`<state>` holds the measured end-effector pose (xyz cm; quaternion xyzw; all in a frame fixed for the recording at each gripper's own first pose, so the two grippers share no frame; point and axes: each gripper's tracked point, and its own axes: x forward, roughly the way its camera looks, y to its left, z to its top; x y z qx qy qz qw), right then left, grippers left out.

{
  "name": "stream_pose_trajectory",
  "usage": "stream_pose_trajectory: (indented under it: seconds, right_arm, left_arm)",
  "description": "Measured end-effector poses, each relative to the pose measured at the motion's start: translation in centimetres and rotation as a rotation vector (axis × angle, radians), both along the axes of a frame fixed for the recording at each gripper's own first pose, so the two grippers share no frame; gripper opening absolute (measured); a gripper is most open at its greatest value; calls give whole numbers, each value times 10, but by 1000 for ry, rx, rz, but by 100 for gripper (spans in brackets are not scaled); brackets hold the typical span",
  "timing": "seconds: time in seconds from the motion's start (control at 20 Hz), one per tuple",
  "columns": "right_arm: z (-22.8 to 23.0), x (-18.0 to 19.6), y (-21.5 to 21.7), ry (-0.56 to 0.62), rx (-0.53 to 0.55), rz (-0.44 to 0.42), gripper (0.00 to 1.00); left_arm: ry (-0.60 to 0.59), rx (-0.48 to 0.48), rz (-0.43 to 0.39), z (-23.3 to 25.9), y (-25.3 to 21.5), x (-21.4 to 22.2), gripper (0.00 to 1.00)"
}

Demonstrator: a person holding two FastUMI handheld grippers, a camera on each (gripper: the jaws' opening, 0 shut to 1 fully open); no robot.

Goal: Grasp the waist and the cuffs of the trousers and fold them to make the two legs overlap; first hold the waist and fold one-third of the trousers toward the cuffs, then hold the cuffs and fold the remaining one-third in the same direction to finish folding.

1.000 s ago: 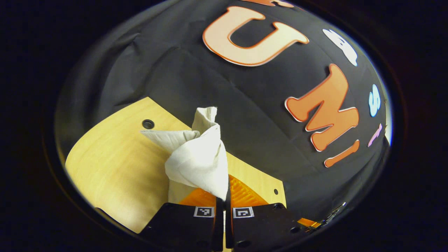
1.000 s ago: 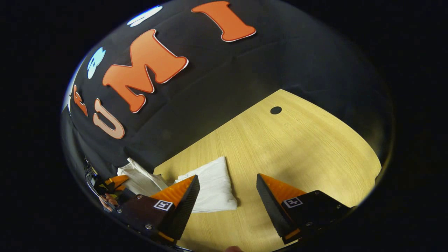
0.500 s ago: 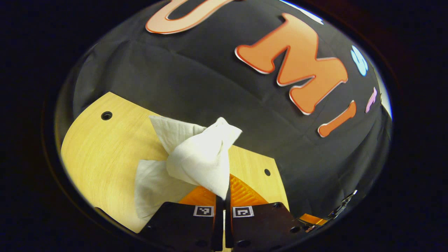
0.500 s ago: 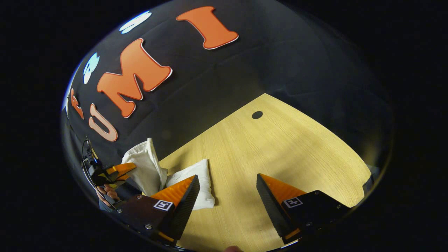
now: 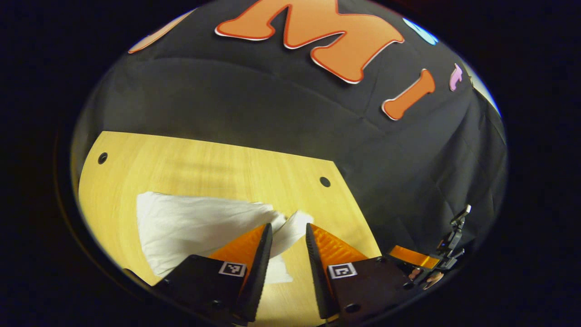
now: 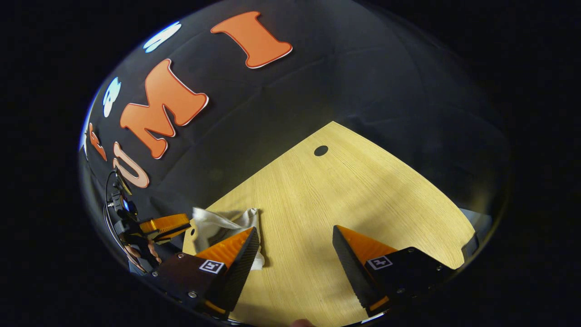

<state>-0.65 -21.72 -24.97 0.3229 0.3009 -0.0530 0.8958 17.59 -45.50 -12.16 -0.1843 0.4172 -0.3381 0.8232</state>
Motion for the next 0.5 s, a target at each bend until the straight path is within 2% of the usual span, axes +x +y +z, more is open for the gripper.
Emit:
stream_pose_trajectory:
  seconds: [0.1, 0.15, 0.25, 0.35, 0.5]
  right_arm:
    - [4, 4, 2, -15, -19, 11, 98]
    - [10, 7, 2, -32, -44, 16, 98]
    - [21, 11, 3, -67, -111, 33, 98]
    - [39, 15, 9, -112, -181, 59, 98]
    - [64, 18, 21, -171, -289, 107, 98]
  left_arm:
    - [-44, 16, -23, 10, 5, -7, 58]
    - [-73, 35, -27, 15, 10, -9, 80]
    - [-137, 66, -22, 29, 19, -12, 77]
    - [-218, 108, -2, 44, 30, -11, 97]
    - [-358, 183, 56, 71, 51, -7, 99]
